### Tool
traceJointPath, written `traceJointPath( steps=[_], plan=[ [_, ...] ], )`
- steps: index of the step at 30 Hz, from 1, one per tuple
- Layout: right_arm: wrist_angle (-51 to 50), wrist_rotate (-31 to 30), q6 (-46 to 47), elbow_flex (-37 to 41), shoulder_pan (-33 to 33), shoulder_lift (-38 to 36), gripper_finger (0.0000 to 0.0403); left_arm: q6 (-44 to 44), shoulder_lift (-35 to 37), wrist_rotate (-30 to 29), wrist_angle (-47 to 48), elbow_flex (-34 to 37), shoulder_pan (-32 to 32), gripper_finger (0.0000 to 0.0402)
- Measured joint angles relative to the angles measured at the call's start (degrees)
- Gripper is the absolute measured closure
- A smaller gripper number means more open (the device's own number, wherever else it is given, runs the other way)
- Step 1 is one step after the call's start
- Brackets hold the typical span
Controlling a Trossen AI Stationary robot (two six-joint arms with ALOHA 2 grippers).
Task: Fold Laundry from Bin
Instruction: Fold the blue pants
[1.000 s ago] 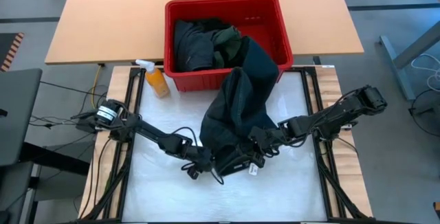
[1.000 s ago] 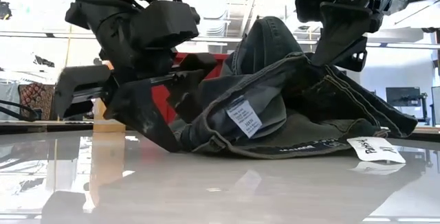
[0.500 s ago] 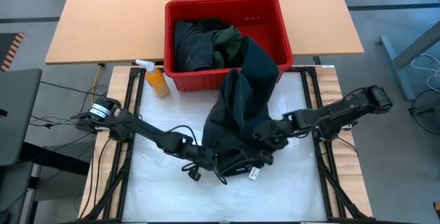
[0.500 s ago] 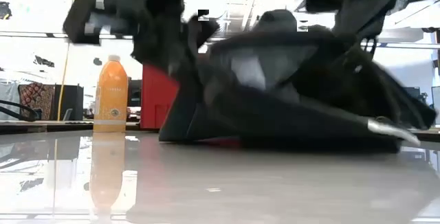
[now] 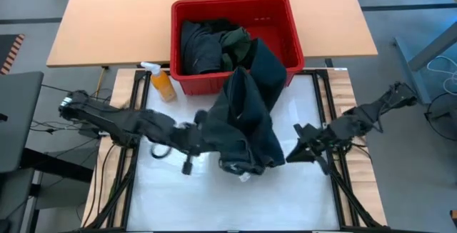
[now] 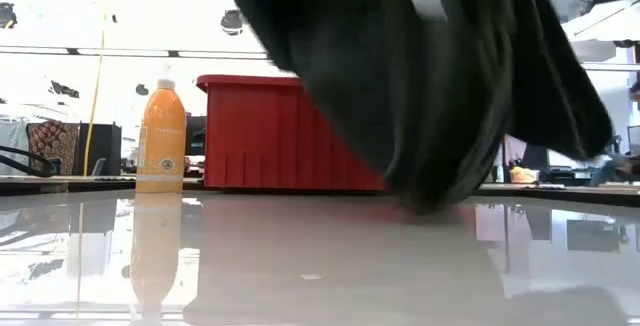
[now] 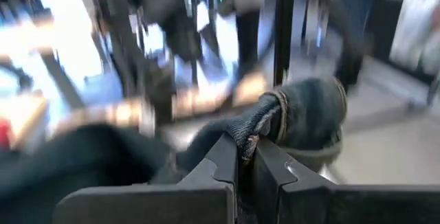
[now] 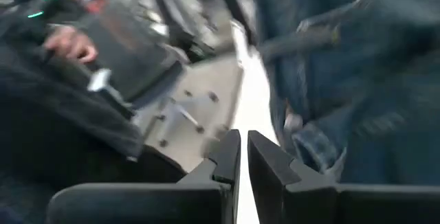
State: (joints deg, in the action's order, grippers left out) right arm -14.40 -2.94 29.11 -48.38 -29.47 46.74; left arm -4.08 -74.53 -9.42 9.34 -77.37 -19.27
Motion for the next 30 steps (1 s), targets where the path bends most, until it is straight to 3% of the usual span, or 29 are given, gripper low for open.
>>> traceJointPath(
  steps=[9, 12, 17, 21, 24, 26, 30],
  plan=[
    [21.50, -0.02, -15.76, -0.04, -5.24, 0.84, 0.0347, -0.98, -4.23, 2.69, -7.87, -20.16, -1.99, 0.0401],
    [25.04, 0.00, -18.33, -0.04, -6.53, 1.15, 0.0347, -2.88, -8.11, 7.82, -7.37, -26.83, -2.19, 0.0401],
    [22.84, -0.02, -18.90, -0.02, -6.59, 1.30, 0.0347, -4.63, -14.71, 16.34, -7.12, -37.89, -2.16, 0.0401],
    [22.17, -0.77, -18.93, 0.07, -6.54, 1.79, 0.0347, -8.46, -21.23, 29.93, -8.45, -50.20, -2.64, 0.0401],
    [22.72, -5.42, -22.15, 0.04, -6.52, 1.66, 0.0347, -9.74, -24.76, 38.06, -10.24, -57.84, -3.00, 0.0401],
    [22.24, -10.91, -26.79, 0.04, -6.55, 1.66, 0.0347, -8.72, -23.49, 40.82, -18.37, -54.63, -2.97, 0.0401],
    [18.94, -29.02, -30.36, 0.02, -5.84, 1.84, 0.0347, -6.94, -23.05, 41.52, -18.68, -53.48, -2.19, 0.0401]
  ],
)
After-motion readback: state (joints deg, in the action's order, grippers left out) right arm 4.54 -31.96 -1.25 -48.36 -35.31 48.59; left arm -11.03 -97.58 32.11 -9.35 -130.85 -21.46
